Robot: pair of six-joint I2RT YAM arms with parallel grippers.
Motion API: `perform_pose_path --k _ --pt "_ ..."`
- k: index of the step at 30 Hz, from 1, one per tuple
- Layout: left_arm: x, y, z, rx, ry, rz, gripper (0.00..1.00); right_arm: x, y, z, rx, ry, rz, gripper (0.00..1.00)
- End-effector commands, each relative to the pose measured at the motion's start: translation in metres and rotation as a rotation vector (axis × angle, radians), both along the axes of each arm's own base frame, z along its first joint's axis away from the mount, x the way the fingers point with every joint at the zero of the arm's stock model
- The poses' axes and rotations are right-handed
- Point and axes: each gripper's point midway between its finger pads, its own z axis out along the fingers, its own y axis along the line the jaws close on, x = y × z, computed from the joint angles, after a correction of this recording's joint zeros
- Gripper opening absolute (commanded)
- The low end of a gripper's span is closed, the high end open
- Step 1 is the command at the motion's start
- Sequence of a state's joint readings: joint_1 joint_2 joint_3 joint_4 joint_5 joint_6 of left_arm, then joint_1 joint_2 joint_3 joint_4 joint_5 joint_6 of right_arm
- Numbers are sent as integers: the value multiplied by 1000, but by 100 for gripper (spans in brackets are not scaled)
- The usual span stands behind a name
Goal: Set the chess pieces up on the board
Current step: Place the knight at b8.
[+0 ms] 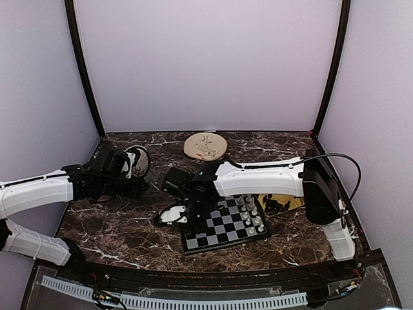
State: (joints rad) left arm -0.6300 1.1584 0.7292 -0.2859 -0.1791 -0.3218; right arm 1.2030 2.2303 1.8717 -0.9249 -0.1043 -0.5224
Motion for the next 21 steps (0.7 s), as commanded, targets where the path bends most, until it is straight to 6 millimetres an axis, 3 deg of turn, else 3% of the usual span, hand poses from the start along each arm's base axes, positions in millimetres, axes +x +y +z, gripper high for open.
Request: perform_pose_path --k 1,14,21 --pt "-2 8 1 13 -17 13 52 2 1 -3 -5 16 -12 0" --pt "-2 8 0 7 -19 8 52 3 -2 -15 -29 26 -18 3" --pt "-2 6 -2 7 -14 4 52 8 -2 -13 -24 5 -31 24"
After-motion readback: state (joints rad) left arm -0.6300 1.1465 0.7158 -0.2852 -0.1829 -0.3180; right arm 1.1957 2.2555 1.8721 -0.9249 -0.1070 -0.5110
